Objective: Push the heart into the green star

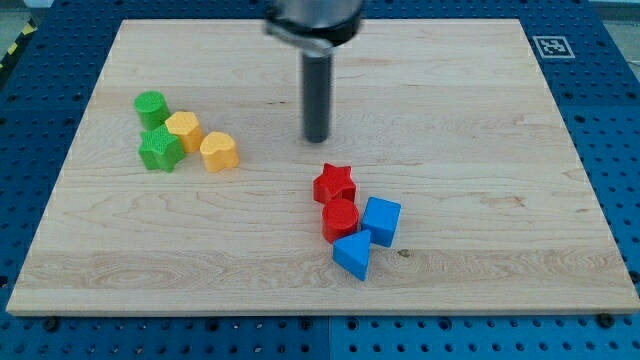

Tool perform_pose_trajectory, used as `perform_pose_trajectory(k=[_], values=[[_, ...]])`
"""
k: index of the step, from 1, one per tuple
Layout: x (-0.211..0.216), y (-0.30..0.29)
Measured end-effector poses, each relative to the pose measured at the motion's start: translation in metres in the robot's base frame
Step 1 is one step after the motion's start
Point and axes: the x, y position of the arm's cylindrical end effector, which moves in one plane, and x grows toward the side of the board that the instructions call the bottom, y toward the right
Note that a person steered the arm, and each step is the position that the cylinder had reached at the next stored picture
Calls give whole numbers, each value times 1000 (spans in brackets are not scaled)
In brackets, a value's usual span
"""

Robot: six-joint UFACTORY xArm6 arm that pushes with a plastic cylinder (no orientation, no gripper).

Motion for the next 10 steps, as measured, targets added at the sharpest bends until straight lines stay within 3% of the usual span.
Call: perform_pose_trajectory(k=[1,7,8,10], values=[[12,-39],[16,-117],[16,-101],[-11,18]])
